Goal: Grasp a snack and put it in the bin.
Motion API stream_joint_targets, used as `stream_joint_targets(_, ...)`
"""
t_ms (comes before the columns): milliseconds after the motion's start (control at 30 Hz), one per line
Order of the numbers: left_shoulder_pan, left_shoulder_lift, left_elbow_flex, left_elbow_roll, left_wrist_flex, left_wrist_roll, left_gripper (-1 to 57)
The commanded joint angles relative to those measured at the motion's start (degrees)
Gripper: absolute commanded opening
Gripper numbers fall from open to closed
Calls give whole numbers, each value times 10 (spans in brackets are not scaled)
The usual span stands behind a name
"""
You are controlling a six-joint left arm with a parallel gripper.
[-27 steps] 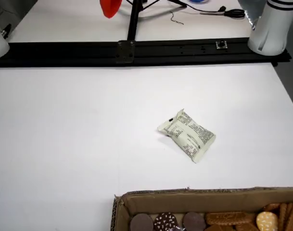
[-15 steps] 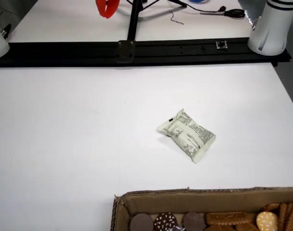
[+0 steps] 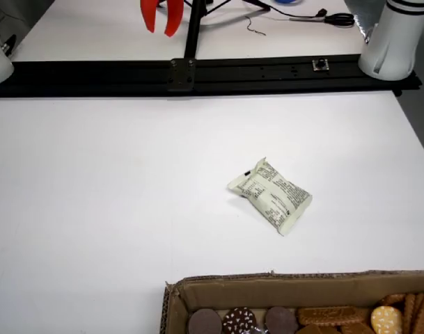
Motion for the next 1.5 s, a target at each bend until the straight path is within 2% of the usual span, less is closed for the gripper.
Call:
stream_joint_targets(33, 15, -1, 26, 0, -17, 0, 242)
stream_joint_targets(167, 35, -10, 64, 1, -40, -2, 297)
stream_joint_targets(400, 80, -28, 134, 2, -90, -2, 348)
stream_joint_targets(733, 127, 2, 172, 4, -144, 36, 379)
stream_joint_targets(1200, 164, 87, 140, 13, -160, 92, 388)
stream_joint_targets(1500, 185, 118, 138, 14, -162, 104, 435)
